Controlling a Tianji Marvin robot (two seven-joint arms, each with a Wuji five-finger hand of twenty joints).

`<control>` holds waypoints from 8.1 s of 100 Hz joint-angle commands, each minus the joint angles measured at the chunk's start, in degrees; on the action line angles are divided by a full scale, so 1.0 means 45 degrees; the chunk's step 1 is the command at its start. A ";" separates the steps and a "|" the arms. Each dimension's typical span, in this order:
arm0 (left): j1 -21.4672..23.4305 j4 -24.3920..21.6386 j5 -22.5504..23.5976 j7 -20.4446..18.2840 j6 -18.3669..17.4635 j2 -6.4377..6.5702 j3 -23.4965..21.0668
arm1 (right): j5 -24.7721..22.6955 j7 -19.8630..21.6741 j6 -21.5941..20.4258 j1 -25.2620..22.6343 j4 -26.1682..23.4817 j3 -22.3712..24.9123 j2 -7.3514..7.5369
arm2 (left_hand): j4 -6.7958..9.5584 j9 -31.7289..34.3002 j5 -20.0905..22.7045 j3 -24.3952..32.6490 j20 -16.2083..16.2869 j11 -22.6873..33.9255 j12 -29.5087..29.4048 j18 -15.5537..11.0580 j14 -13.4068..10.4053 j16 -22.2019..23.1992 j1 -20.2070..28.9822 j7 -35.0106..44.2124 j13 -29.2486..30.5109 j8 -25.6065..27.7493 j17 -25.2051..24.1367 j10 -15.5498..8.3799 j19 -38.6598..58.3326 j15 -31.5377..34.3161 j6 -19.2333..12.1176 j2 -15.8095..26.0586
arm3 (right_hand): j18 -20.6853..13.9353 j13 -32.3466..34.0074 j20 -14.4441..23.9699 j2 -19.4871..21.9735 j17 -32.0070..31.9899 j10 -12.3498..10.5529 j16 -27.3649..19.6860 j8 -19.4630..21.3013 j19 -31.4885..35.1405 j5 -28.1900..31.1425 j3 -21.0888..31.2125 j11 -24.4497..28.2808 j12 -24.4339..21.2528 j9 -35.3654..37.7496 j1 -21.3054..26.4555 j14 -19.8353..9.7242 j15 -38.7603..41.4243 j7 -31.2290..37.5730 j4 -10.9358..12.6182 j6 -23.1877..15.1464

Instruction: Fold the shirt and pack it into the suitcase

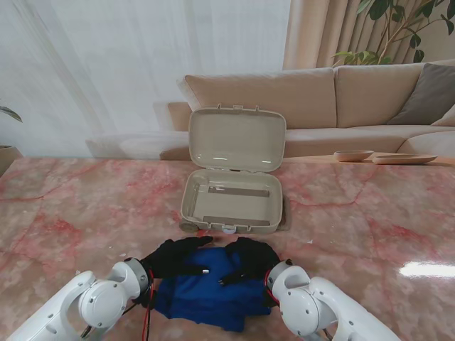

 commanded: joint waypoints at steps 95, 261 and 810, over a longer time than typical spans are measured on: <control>-0.0042 0.0239 -0.0065 -0.1261 -0.0280 0.0277 0.0337 | -0.0202 -0.1722 0.1144 0.0368 0.1127 -0.0679 -0.0462 | 0.0121 0.2796 0.1966 -0.0155 0.2140 0.1969 0.1854 0.0845 -0.0129 0.1846 -0.1051 0.1520 0.2925 0.1146 0.1703 -0.0566 0.2960 0.2401 0.0513 -0.2725 | -0.2330 0.9451 -0.3846 -0.4552 0.9768 -0.2960 0.1986 0.1173 1.0558 0.3537 0.6157 0.7076 0.4636 0.9213 0.3481 -0.4667 0.9717 1.3035 -0.0790 -0.4200; -0.1312 0.0953 -0.2727 0.0247 -0.0532 -0.0374 0.0713 | -0.1180 -0.2971 -0.0034 -0.0822 -0.0567 0.0817 -0.0519 | -0.0539 0.8077 0.4448 1.2869 0.7674 0.9800 1.2340 -0.0196 -0.2931 0.9934 0.2434 1.4600 1.0559 1.0113 0.8486 -0.2605 1.1285 1.3638 -0.1844 -0.8531 | -0.2758 0.9464 -0.4364 -0.5254 1.0975 -0.2683 0.2690 0.1720 1.1506 0.4001 0.8048 0.7514 0.6397 0.9872 0.3651 -0.5313 1.0973 1.3585 0.0413 -0.4060; -0.6616 0.3793 -0.2874 0.2933 0.1434 -0.1575 0.1392 | 0.0713 -0.1743 0.3102 0.6660 0.3580 -0.1376 -0.1304 | 0.0128 0.2976 0.3394 0.3537 0.4713 0.2862 0.2260 0.0574 -0.0409 0.3825 0.1647 0.5774 0.3489 0.2713 0.2609 -0.0074 0.5293 0.3952 0.0470 -0.2199 | 0.0247 0.1225 -0.2252 -0.1761 -0.0032 -0.0621 -0.1800 -0.0550 0.0617 0.1473 0.3698 0.1155 -0.0099 0.2081 -0.0335 -0.0380 -0.2537 0.2204 0.0086 -0.1042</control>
